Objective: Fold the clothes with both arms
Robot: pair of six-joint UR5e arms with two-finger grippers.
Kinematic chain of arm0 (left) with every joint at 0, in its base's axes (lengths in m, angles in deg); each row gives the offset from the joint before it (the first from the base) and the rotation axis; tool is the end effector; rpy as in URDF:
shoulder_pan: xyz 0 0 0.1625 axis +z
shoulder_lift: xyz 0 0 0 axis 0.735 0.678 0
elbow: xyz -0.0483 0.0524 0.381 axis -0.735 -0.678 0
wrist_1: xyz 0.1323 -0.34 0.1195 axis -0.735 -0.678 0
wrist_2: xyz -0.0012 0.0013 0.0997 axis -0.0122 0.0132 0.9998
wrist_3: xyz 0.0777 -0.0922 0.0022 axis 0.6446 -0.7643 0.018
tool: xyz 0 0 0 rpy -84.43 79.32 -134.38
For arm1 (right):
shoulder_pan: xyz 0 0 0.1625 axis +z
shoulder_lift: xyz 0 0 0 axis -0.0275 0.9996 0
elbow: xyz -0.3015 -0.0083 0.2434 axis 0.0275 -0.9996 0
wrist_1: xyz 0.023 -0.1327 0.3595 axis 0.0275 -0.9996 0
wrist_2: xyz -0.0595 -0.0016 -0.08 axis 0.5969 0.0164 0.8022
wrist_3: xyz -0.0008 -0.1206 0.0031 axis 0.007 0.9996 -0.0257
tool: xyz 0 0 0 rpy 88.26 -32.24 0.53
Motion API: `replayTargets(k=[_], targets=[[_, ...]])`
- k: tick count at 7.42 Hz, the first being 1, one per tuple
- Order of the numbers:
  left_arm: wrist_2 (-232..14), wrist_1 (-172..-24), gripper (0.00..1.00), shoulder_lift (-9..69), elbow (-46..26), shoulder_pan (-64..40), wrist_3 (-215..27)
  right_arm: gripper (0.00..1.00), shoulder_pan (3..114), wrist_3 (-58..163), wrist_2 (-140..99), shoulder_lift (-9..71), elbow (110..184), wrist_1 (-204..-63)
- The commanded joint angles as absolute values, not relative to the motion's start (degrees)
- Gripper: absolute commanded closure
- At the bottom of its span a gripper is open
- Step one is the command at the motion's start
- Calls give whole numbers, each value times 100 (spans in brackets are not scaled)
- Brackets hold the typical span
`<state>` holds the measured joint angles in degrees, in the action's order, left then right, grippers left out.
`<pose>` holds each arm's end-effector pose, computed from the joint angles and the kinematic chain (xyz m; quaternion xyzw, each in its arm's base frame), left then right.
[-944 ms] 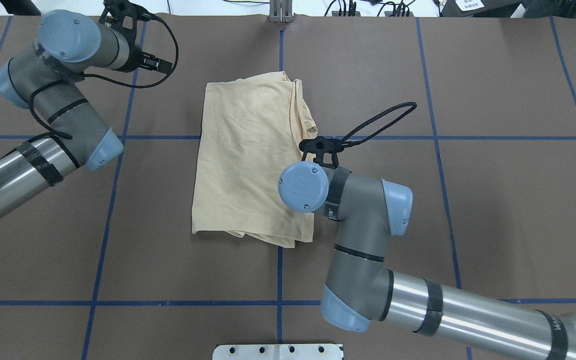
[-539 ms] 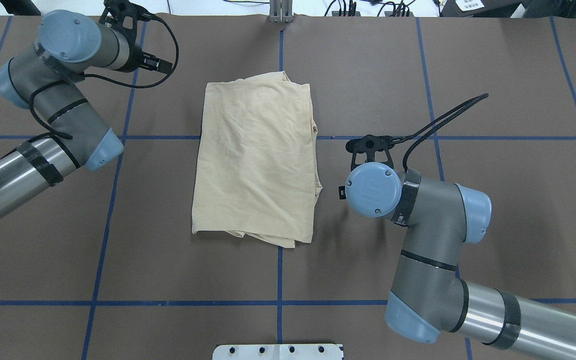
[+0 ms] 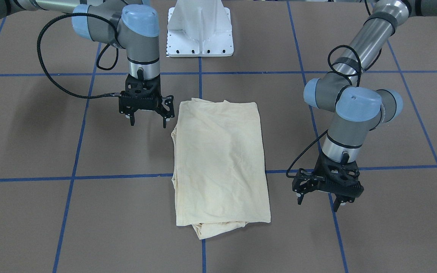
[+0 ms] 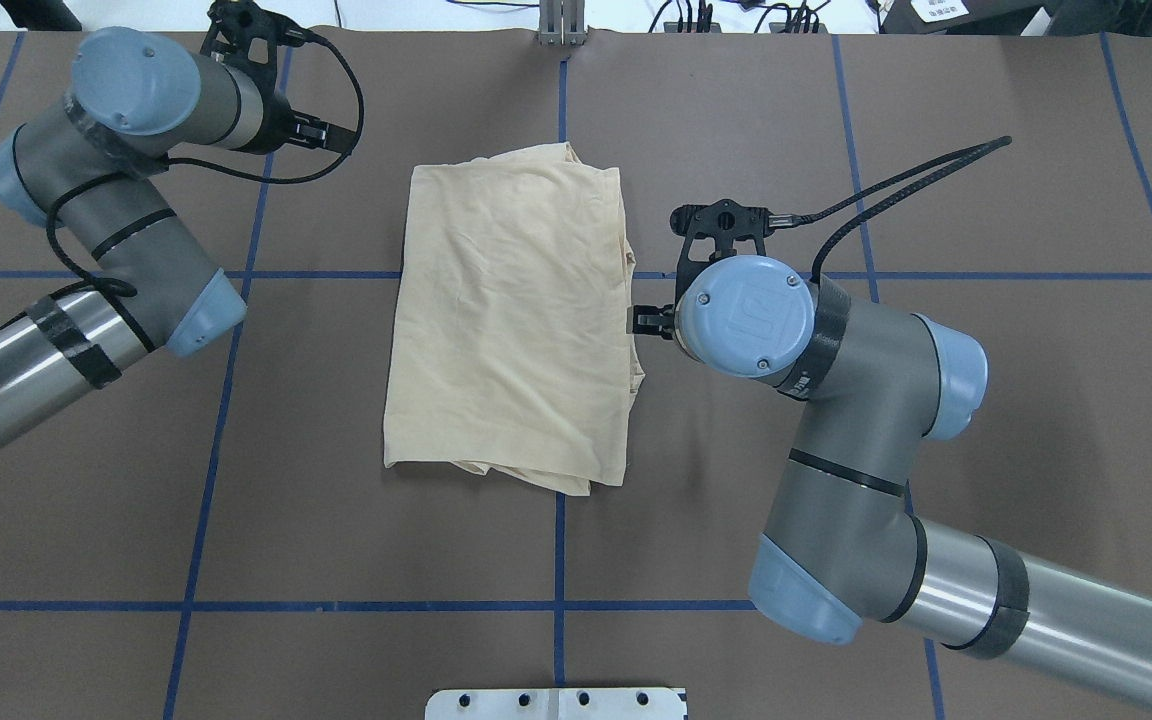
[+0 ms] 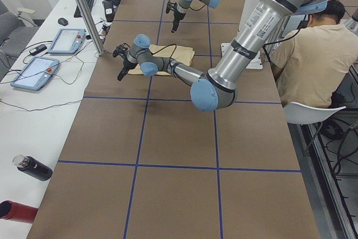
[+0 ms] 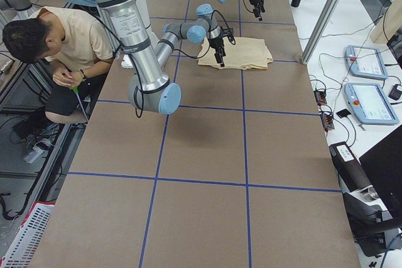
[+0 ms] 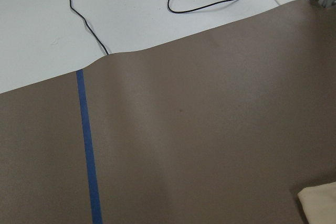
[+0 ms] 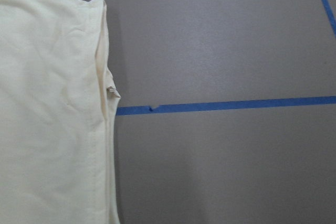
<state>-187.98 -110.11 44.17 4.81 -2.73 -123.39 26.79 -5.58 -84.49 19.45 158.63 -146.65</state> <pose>0.3682 -0.6125 0.3395 0.3076 0.3849 0.0136 0.8701 -0.4694 -0.4122 0.2454 0.1683 -0.3521 0.1132 0.9137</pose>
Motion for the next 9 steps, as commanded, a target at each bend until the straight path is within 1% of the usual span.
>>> replayTargets(k=[1,2,3,4,6,7,8,9], targets=[[-19186,-10917,0,3291,-1256,192,-13246,0,2673,-739,-8516,2295,16172,-14184],[-19134,-10708,0,2788,-2040,613,-13711,0,2620,-923,-8516,2445,16314,-14167],[-18934,-10462,0,2470,-2544,1096,-14264,0,2576,-933,-8507,2472,16367,-14167],[-18479,-10434,0,2292,-2714,1614,-14670,0,2558,-933,-8498,2481,16359,-14167],[-17854,-10216,1,2334,-2664,2433,-15506,0,2558,-933,-8507,2508,16359,-14167],[-17825,-9700,17,2596,-2611,2594,-15509,0,2558,-925,-8516,2508,16359,-14167],[-17816,-9426,28,2755,-2497,2613,-15518,0,2549,-925,-8516,2499,16359,-14167],[-17824,-9423,45,2765,-2374,2639,-15509,0,2541,-925,-8516,2508,16359,-14167]])
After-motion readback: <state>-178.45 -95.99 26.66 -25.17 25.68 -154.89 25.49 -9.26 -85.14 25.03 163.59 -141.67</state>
